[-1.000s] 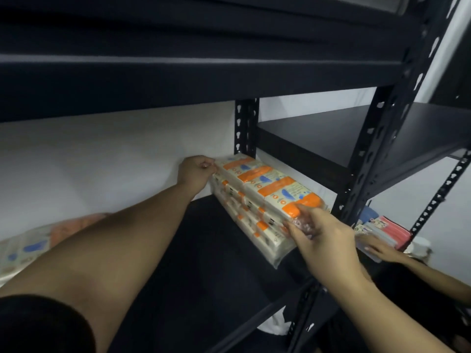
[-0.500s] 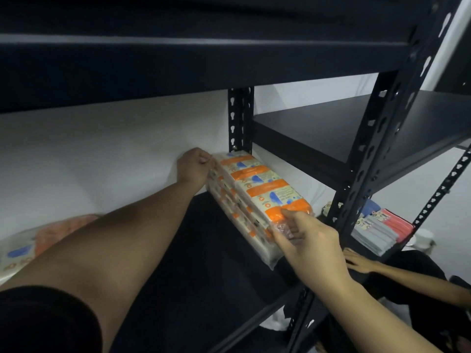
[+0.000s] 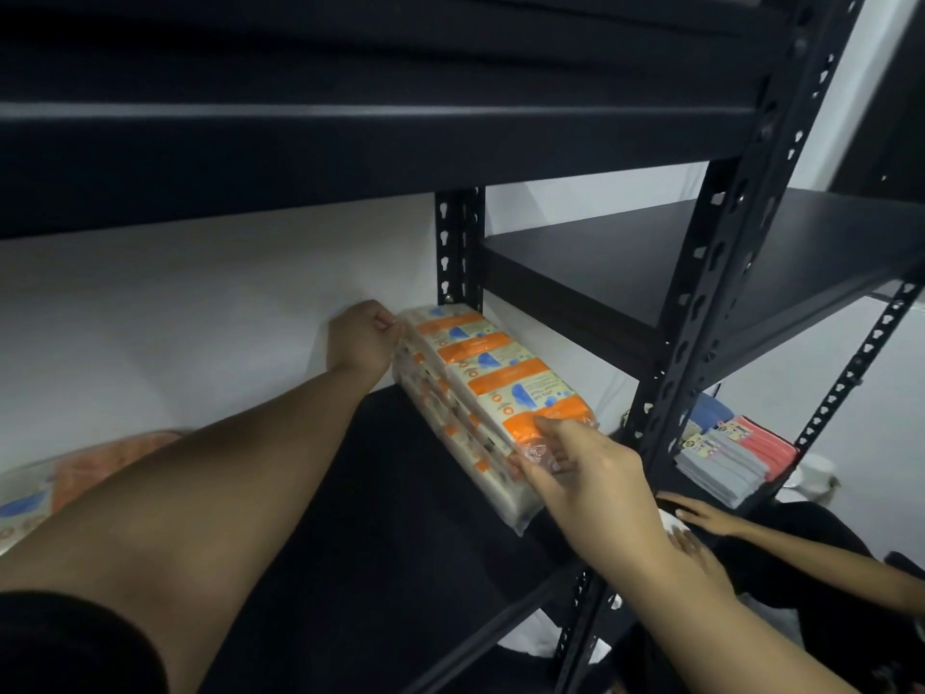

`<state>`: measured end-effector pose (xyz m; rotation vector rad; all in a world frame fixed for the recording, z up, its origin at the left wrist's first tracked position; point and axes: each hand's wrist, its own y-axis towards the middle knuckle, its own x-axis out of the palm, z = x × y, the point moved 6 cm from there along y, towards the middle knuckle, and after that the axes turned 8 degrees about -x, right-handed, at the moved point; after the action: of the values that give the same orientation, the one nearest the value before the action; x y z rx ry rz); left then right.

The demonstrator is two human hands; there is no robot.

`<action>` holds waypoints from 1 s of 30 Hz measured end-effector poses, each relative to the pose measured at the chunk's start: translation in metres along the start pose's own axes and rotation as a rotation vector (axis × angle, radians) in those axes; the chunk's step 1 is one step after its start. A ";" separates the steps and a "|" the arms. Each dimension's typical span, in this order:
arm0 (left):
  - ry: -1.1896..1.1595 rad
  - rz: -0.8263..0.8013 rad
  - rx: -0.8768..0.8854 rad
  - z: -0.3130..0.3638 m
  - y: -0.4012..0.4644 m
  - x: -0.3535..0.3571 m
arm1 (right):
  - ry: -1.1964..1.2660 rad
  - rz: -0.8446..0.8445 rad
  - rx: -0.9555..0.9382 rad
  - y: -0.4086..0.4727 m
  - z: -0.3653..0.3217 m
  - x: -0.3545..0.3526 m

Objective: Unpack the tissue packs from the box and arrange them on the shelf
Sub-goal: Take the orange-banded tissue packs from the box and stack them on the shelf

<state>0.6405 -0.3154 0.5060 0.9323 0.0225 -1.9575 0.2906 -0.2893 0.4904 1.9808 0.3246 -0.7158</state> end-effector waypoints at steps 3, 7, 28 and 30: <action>-0.008 0.011 0.008 -0.004 -0.001 -0.002 | -0.026 -0.017 -0.045 -0.001 0.002 0.004; 0.000 0.044 0.006 -0.004 0.001 -0.006 | -0.051 -0.021 -0.097 0.005 0.003 0.008; 0.166 -0.059 -0.023 -0.005 -0.023 -0.013 | 0.171 -0.117 0.191 0.001 0.005 0.005; 0.161 -0.110 -0.015 -0.007 -0.041 -0.010 | 0.176 -0.114 0.198 -0.007 0.000 0.004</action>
<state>0.6160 -0.2823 0.4934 1.0973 0.1839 -1.9751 0.2900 -0.2864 0.4832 2.2339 0.4913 -0.6681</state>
